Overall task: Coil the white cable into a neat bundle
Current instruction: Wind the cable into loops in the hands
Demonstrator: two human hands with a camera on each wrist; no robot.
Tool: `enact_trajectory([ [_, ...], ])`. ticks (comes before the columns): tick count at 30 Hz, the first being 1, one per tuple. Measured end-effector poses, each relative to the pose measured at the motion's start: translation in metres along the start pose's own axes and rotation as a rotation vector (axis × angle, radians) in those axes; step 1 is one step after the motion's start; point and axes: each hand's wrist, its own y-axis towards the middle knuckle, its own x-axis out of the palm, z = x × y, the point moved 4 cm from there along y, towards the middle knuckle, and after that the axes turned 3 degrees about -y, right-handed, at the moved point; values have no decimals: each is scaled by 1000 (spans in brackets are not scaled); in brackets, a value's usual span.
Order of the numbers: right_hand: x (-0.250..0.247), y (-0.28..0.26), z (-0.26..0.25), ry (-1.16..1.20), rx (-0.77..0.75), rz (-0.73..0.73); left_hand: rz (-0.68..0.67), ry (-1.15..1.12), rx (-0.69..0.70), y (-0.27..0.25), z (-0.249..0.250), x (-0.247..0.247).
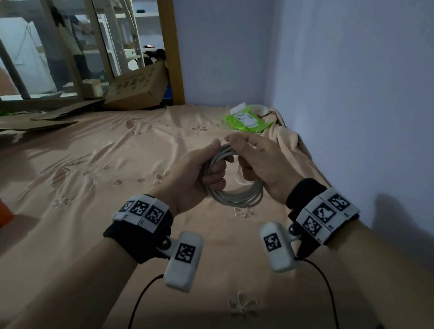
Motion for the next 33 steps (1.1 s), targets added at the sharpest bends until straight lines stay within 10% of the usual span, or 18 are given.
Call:
enact_trajectory([
  [20,-15,-2,-2,-32,182,-65,-34,132,-39,-8,1,-12],
  [33,-8,8,-8,-17,58,141,-164,-75,-20,-6,-1,-2],
])
